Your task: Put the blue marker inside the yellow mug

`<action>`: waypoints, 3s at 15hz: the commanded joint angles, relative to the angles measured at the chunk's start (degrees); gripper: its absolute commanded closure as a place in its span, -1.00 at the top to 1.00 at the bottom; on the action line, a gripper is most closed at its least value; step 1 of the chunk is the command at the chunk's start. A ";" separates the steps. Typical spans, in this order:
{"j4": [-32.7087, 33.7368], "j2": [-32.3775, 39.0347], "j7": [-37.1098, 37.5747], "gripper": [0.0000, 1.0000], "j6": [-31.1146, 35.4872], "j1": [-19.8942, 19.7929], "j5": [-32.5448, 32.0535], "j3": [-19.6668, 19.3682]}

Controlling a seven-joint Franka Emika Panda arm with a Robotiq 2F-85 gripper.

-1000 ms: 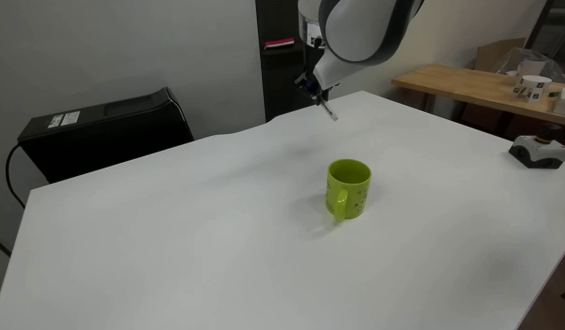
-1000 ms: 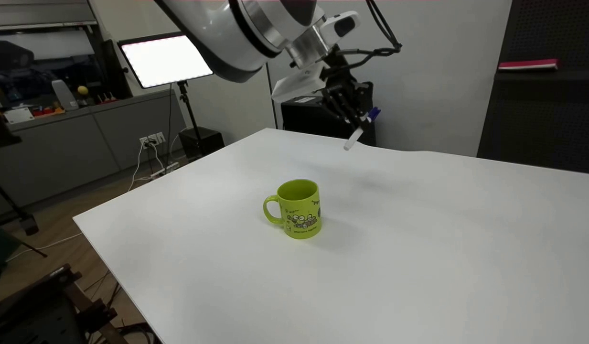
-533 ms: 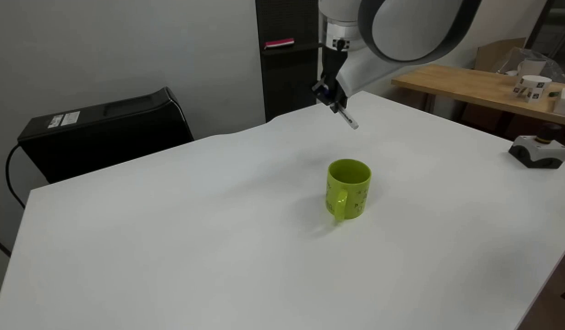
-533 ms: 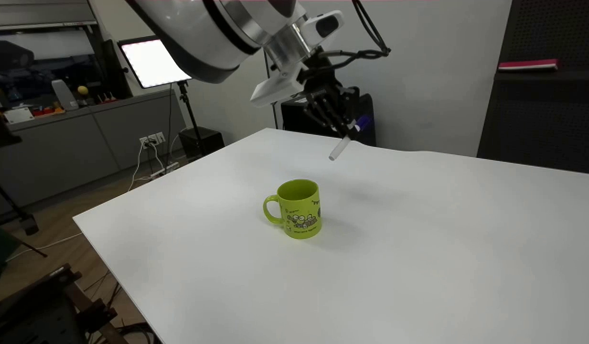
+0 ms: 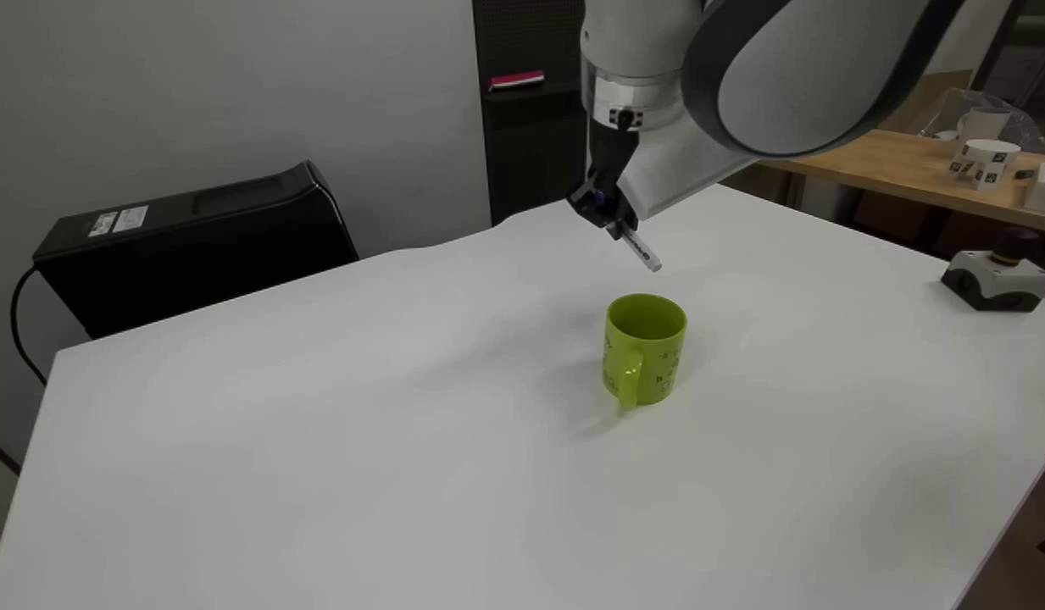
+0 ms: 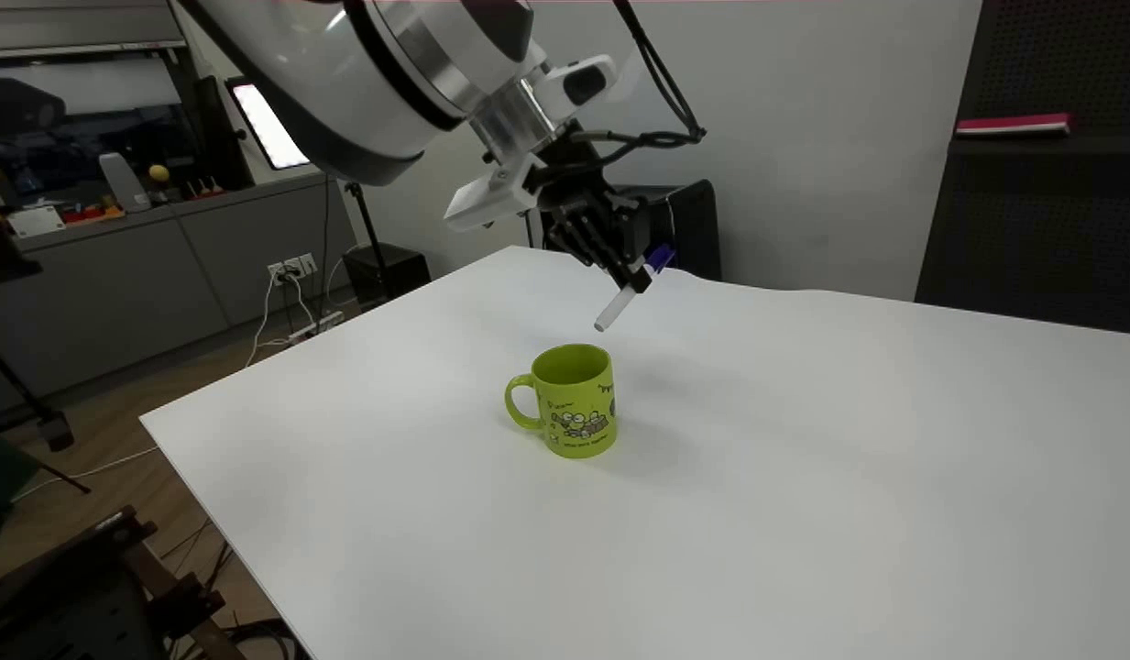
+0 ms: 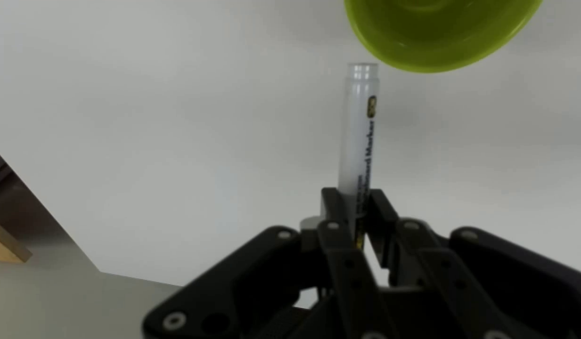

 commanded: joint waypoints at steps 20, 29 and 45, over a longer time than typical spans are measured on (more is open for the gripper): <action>-3.68 7.24 17.86 -0.91 8.23 15.79 -3.66 -13.27; -5.72 17.23 13.56 -0.91 12.89 30.59 15.43 -22.24; -10.22 22.83 0.37 -0.01 14.36 38.56 40.44 -23.03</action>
